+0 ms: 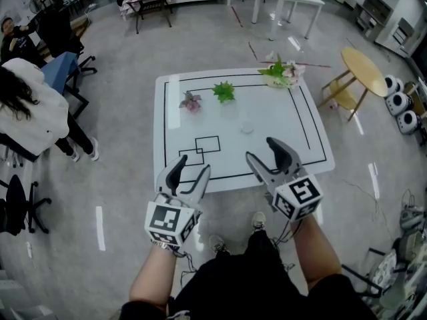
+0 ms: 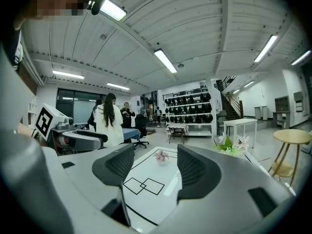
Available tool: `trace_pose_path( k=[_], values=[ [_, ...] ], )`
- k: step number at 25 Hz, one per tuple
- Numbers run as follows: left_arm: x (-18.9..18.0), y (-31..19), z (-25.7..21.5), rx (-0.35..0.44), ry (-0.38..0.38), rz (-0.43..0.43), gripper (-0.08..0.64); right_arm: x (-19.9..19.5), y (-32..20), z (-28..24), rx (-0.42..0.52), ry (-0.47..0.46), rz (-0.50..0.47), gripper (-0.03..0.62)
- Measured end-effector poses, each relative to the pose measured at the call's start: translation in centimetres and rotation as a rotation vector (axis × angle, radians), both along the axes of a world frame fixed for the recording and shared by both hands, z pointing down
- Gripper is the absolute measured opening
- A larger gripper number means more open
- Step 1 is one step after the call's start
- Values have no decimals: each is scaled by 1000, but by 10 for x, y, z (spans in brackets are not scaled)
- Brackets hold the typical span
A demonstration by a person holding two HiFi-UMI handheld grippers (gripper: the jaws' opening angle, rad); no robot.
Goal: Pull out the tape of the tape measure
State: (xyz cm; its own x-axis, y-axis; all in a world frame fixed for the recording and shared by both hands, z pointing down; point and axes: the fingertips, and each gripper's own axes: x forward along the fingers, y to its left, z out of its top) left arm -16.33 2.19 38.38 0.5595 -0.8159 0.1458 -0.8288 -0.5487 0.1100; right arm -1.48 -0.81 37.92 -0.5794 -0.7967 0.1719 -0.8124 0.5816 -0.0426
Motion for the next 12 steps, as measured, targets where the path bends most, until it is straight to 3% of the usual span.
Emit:
trace_pose_path(
  k=[12],
  values=[
    [22, -53, 10, -24, -16, -69, 249, 15, -63, 21, -16, 27, -113, 288]
  ],
)
